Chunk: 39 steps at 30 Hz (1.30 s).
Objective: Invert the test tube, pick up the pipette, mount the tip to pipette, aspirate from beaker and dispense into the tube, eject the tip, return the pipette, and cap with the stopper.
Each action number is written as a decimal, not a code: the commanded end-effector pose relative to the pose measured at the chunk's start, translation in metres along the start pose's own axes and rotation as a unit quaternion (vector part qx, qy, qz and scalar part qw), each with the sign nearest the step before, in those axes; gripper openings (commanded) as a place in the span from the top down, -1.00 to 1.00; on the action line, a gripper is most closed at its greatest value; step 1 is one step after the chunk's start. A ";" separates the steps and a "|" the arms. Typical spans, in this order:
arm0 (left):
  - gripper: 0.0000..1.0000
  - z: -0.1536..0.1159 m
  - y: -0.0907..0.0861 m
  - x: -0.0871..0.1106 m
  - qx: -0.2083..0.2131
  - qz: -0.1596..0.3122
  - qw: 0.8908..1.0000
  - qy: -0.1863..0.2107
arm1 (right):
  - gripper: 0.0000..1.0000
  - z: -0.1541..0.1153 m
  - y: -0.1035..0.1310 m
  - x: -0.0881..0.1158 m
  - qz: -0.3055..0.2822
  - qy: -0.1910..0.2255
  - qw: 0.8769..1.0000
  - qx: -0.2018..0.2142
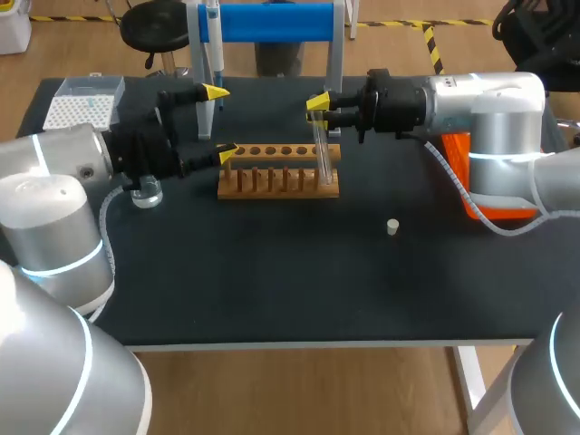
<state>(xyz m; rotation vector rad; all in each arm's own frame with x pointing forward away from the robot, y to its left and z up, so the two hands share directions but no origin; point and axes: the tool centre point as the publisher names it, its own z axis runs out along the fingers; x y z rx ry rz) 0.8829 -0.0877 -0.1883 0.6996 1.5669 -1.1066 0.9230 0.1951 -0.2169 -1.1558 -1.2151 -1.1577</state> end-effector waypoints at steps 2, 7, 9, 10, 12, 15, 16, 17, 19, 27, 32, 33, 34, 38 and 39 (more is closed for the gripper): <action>-1.00 0.003 -0.007 0.005 0.158 0.226 0.959 -0.066 | 1.00 -0.001 0.000 0.001 0.000 -0.001 1.000 0.000; -1.00 0.018 -0.019 0.012 0.174 0.238 0.954 -0.048 | 1.00 -0.001 0.000 0.001 0.000 -0.001 1.000 0.000; -1.00 0.024 -0.023 0.015 0.184 0.241 0.952 -0.042 | 1.00 -0.001 0.000 0.001 0.000 -0.001 1.000 0.000; -1.00 0.027 -0.025 0.016 0.185 0.242 0.952 -0.038 | 1.00 -0.001 0.000 0.001 0.000 -0.001 1.000 0.000; -1.00 0.032 -0.028 0.019 0.192 0.246 0.949 -0.032 | 1.00 -0.001 0.000 0.001 0.000 -0.001 1.000 0.000; -1.00 0.040 -0.033 0.022 0.193 0.252 0.948 -0.022 | 1.00 -0.001 0.000 0.001 0.000 -0.001 1.000 0.000; -1.00 0.042 -0.034 0.023 0.197 0.251 0.947 -0.022 | 1.00 -0.001 0.000 0.001 0.000 -0.001 1.000 0.000; -1.00 0.045 -0.035 0.024 0.199 0.252 0.947 -0.018 | 1.00 -0.001 0.000 0.001 0.000 -0.001 1.000 0.000; -1.00 0.050 -0.038 0.025 0.206 0.249 0.946 -0.017 | 1.00 -0.001 0.000 0.001 0.000 -0.001 1.000 0.000; -1.00 0.068 -0.049 0.032 0.207 0.227 0.952 -0.001 | 1.00 -0.001 0.000 0.001 0.000 -0.001 1.000 0.000; -1.00 0.076 -0.058 0.035 0.207 0.218 0.954 0.002 | 1.00 -0.001 0.000 0.001 0.000 -0.001 1.000 0.000; -1.00 0.078 -0.060 0.035 0.201 0.217 0.955 0.006 | 1.00 -0.001 0.000 0.001 0.000 -0.001 1.000 0.000; -1.00 0.080 -0.062 0.036 0.198 0.216 0.956 0.008 | 1.00 -0.001 0.000 0.001 0.000 -0.001 1.000 0.000; -1.00 0.088 -0.070 0.041 0.195 0.209 0.958 0.017 | 1.00 -0.001 0.000 0.001 0.000 -0.001 1.000 0.000; -1.00 0.089 -0.072 0.042 0.196 0.208 0.958 0.018 | 1.00 -0.001 0.000 0.001 0.000 -0.001 1.000 0.000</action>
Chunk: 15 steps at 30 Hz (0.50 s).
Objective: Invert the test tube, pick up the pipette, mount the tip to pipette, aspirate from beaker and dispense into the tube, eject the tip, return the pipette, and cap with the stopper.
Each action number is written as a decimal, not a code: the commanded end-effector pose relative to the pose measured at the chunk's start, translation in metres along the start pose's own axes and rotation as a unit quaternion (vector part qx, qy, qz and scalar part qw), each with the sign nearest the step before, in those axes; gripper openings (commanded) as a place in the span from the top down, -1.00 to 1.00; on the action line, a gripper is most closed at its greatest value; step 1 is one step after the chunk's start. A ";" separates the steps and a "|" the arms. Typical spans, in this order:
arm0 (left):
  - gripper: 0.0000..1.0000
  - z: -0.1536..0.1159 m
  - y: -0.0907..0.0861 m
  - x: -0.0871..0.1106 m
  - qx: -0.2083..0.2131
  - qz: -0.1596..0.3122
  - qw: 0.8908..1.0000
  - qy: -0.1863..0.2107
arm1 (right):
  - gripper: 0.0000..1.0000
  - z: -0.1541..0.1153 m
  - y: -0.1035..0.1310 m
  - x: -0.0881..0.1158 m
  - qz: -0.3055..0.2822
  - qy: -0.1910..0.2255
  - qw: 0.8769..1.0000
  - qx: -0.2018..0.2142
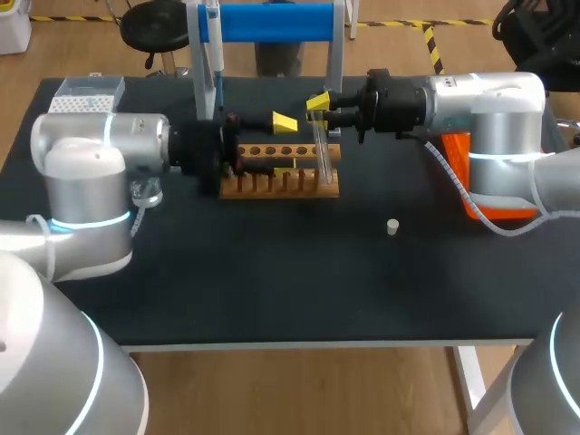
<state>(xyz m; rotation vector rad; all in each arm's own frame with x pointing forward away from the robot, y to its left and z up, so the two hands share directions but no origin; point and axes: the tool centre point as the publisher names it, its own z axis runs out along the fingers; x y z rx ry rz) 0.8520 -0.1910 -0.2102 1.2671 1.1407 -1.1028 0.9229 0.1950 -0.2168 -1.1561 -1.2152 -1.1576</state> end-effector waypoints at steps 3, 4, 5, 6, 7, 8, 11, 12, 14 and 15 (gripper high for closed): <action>-1.00 0.015 -0.008 -0.002 -0.010 -0.014 1.000 0.010 | 1.00 0.000 0.000 0.001 0.000 -0.001 1.000 0.000; -1.00 0.017 -0.009 -0.002 -0.011 -0.020 1.000 0.014 | 1.00 0.000 0.000 0.001 0.000 -0.001 1.000 0.000; -1.00 0.018 -0.009 -0.003 -0.013 -0.022 1.000 0.017 | 1.00 0.000 0.000 0.001 0.000 -0.001 1.000 0.000; -1.00 0.020 -0.010 -0.003 -0.012 -0.022 1.000 0.017 | 1.00 0.000 0.000 0.001 0.000 -0.001 1.000 0.000; -1.00 0.022 -0.011 -0.004 -0.012 -0.023 1.000 0.017 | 1.00 0.000 0.000 0.001 0.000 -0.001 1.000 0.000; -1.00 0.023 -0.012 -0.005 -0.012 -0.027 0.999 0.018 | 1.00 0.000 0.000 0.001 0.000 -0.001 1.000 0.000; -1.00 0.028 -0.015 -0.007 -0.012 -0.030 0.999 0.019 | 1.00 0.000 0.000 0.001 0.000 -0.001 1.000 0.000; -1.00 0.030 -0.017 -0.007 -0.014 -0.034 0.999 0.020 | 1.00 0.000 0.000 0.001 0.000 -0.001 1.000 0.000; -1.00 0.034 -0.019 -0.006 -0.014 -0.037 0.999 0.019 | 1.00 0.000 0.000 0.001 0.000 -0.001 1.000 0.000; -1.00 0.036 -0.020 -0.006 -0.016 -0.041 0.999 0.021 | 1.00 0.000 0.000 0.001 0.000 -0.001 1.000 0.000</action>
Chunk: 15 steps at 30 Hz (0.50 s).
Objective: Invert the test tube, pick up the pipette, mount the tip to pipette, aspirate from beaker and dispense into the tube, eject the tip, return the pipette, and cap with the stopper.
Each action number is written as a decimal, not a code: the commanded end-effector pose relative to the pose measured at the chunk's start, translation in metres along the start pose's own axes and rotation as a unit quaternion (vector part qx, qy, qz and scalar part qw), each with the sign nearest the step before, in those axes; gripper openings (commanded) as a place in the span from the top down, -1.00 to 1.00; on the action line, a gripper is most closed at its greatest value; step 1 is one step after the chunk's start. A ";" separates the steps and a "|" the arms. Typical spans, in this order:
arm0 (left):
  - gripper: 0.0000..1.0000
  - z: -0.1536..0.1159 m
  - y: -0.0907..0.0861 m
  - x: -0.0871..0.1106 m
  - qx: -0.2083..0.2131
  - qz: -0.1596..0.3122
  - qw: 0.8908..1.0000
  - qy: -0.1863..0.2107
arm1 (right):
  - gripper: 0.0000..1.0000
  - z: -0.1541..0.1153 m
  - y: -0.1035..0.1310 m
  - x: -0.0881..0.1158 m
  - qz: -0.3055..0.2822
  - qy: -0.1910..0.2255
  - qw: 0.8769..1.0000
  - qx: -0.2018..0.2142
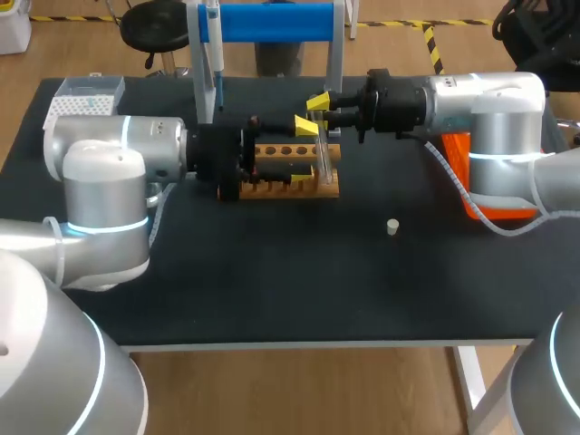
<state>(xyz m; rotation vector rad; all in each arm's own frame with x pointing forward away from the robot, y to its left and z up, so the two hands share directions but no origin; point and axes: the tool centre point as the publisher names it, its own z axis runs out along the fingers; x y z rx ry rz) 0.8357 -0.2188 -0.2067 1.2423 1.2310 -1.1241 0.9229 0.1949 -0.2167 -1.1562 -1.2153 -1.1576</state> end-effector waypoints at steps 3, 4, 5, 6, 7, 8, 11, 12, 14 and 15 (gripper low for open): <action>-1.00 0.014 -0.007 0.000 -0.004 -0.008 1.000 0.001 | 1.00 0.000 0.000 0.001 0.000 -0.001 1.000 0.000; -1.00 0.016 -0.007 0.000 -0.004 -0.009 1.000 0.001 | 1.00 0.000 0.000 0.001 0.000 -0.001 1.000 0.000; -1.00 0.017 -0.008 0.000 -0.003 -0.010 1.000 0.000 | 1.00 0.000 0.000 0.001 0.000 -0.001 1.000 0.000; -1.00 0.019 -0.008 0.001 -0.003 -0.012 1.000 -0.001 | 1.00 0.000 0.000 0.001 0.000 -0.001 1.000 0.000; -1.00 0.020 -0.008 0.001 -0.002 -0.012 1.000 -0.002 | 1.00 0.000 0.000 0.001 0.000 -0.001 1.000 0.000; -1.00 0.022 -0.009 0.001 -0.002 -0.013 1.000 -0.003 | 1.00 0.000 0.000 0.001 0.000 -0.001 1.000 0.000; -1.00 0.025 -0.009 0.002 -0.002 -0.014 1.000 -0.005 | 1.00 0.000 0.000 0.001 0.000 -0.001 1.000 0.000; -1.00 0.026 -0.009 0.002 -0.002 -0.014 1.000 -0.005 | 1.00 0.000 0.000 0.001 0.000 -0.001 1.000 0.000; -1.00 0.027 -0.009 0.002 -0.002 -0.014 1.000 -0.006 | 1.00 0.000 0.000 0.001 0.000 -0.001 1.000 0.000; -1.00 0.027 -0.009 0.002 -0.002 -0.014 1.000 -0.007 | 1.00 0.000 0.000 0.001 0.000 -0.001 1.000 0.000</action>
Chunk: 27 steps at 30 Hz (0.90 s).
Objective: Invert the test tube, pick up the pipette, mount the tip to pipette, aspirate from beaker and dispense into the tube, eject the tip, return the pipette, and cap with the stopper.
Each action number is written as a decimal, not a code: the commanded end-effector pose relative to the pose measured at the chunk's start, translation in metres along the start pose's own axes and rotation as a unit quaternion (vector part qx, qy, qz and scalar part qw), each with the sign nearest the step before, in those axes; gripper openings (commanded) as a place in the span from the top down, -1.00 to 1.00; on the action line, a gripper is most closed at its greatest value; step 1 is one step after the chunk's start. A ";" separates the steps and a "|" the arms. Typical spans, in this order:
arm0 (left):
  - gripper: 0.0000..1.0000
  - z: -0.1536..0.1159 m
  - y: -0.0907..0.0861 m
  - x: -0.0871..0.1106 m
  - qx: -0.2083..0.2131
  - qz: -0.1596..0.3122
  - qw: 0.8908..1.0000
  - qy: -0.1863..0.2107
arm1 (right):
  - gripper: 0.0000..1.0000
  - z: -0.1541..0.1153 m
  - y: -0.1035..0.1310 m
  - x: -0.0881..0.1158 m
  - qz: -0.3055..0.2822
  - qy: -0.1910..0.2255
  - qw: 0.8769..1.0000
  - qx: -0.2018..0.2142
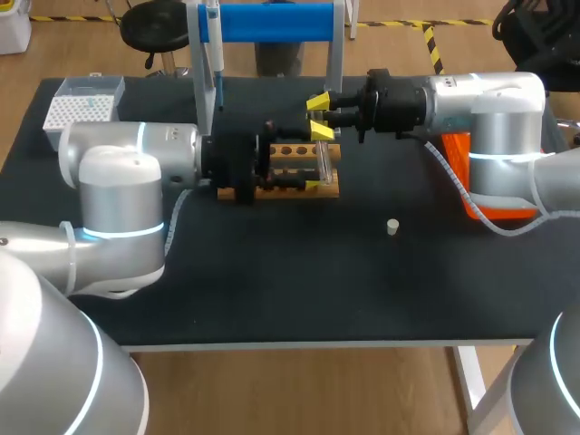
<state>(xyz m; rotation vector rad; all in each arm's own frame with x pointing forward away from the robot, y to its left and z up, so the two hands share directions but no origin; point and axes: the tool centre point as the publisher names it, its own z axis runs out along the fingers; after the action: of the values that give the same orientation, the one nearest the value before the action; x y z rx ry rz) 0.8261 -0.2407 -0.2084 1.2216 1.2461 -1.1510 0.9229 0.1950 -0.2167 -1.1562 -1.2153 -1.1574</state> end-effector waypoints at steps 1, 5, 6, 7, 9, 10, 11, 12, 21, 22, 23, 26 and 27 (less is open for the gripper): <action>-0.98 0.006 0.001 0.002 -0.002 0.001 1.000 -0.002 | 1.00 0.000 0.000 0.001 0.000 -0.001 1.000 0.000; -0.60 0.006 0.001 0.002 -0.002 0.001 1.000 -0.006 | 1.00 0.000 0.000 0.001 0.000 -0.001 1.000 0.000; -0.54 0.006 0.002 0.002 -0.002 0.001 1.000 -0.007 | 1.00 0.000 0.000 0.001 0.000 -0.001 1.000 0.000; -0.51 0.007 0.002 0.002 -0.002 0.000 1.000 -0.007 | 1.00 0.000 0.000 0.001 0.000 -0.001 1.000 0.000; -0.50 0.007 0.002 0.002 -0.002 0.001 1.000 -0.010 | 1.00 0.000 0.000 0.001 0.000 -0.001 1.000 0.000; -0.49 0.007 0.002 0.002 -0.001 0.002 1.000 -0.010 | 1.00 0.000 0.000 0.001 0.000 -0.001 1.000 0.000; -0.47 0.007 0.002 0.002 -0.001 0.002 1.000 -0.010 | 1.00 0.000 0.000 0.001 0.000 -0.001 1.000 0.000; -0.49 0.008 0.002 0.002 -0.001 0.003 1.000 -0.012 | 1.00 0.000 0.000 0.001 0.000 -0.001 1.000 0.000; -0.36 0.008 0.003 0.002 -0.002 0.009 1.000 -0.021 | 1.00 0.000 0.000 0.001 0.000 -0.001 1.000 0.000; -0.33 0.008 0.003 0.002 -0.002 0.010 1.000 -0.021 | 1.00 0.000 0.000 0.001 0.000 -0.001 1.000 0.000; -0.24 0.009 0.003 0.002 -0.001 0.010 1.000 -0.021 | 1.00 0.000 0.000 0.001 0.000 -0.001 1.000 0.000; -0.11 0.010 0.003 0.001 0.002 0.012 1.000 -0.019 | 1.00 0.000 0.000 0.001 0.000 -0.001 1.000 0.000; -0.06 0.010 0.003 0.001 0.002 0.012 1.000 -0.018 | 1.00 0.000 0.000 0.001 0.000 -0.001 1.000 0.000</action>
<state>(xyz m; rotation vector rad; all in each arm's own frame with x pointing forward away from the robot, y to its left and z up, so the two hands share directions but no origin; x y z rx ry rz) 0.8277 -0.2488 -0.2095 1.2059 1.2012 -1.1540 0.9229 0.1950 -0.2167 -1.1562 -1.2153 -1.1575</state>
